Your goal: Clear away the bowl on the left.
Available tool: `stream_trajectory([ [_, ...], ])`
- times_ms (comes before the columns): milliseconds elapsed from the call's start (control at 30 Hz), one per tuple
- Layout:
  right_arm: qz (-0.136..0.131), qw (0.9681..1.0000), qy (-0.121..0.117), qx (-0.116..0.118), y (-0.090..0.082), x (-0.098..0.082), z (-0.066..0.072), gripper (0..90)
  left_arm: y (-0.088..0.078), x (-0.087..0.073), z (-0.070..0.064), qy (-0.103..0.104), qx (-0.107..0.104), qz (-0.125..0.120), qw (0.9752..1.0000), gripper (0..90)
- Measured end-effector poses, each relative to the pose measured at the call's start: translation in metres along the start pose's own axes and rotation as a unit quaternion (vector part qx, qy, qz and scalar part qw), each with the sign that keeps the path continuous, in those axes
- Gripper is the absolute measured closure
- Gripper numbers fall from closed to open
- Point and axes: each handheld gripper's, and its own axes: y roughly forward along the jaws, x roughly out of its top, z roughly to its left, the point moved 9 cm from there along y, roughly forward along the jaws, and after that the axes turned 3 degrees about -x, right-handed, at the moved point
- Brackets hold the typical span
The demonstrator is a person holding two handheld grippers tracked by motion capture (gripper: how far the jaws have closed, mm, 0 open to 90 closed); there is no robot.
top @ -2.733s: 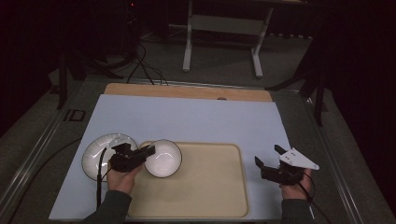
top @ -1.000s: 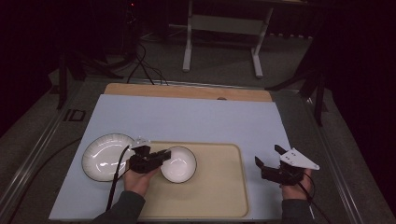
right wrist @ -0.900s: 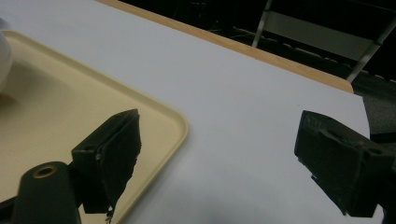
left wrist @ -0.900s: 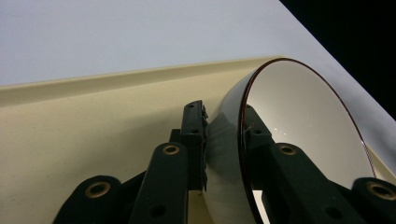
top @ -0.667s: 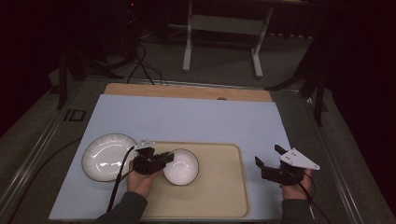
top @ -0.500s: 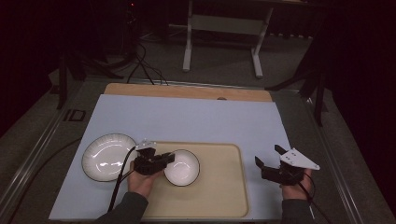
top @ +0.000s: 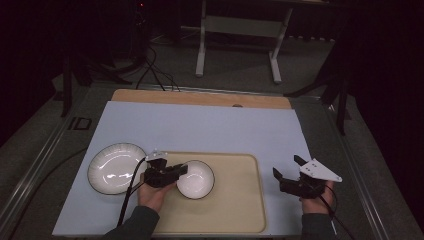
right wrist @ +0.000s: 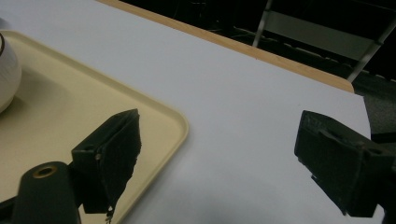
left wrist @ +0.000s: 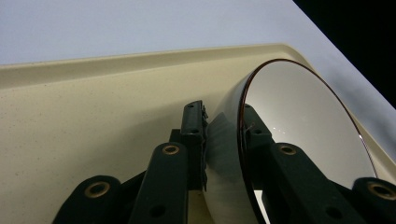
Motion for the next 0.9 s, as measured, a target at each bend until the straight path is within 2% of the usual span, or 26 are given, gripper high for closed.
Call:
stream_trajectory([
  [233, 0.000, 1.0000, 0.000, 0.000, 0.000, 0.000, 0.000, 14.0, 0.001, -0.001, 0.004, 0.001, 0.010, 0.006, 0.9999, 76.6],
  [367, 0.000, 1.0000, 0.000, 0.000, 0.000, 0.000, 0.000, 14.0, 0.002, -0.005, 0.008, 0.002, 0.024, 0.021, 0.9995, 75.0],
  [467, 0.000, 1.0000, 0.001, 0.000, 0.000, 0.000, 0.000, 14.0, 0.001, -0.002, 0.007, 0.002, 0.021, 0.013, 0.9997, 72.7],
  [667, -0.001, 1.0000, 0.001, 0.000, -0.001, 0.000, 0.000, 14.0, -0.008, 0.004, 0.014, -0.002, 0.039, -0.004, 0.9992, 61.1],
  [767, -0.001, 1.0000, 0.002, 0.000, -0.001, 0.000, -0.001, 14.0, -0.016, 0.011, 0.014, 0.001, 0.033, -0.021, 0.9992, 56.2],
  [900, -0.001, 1.0000, 0.001, 0.000, -0.001, 0.000, 0.000, 14.0, -0.024, 0.018, 0.014, 0.011, 0.042, -0.035, 0.9985, 52.3],
])
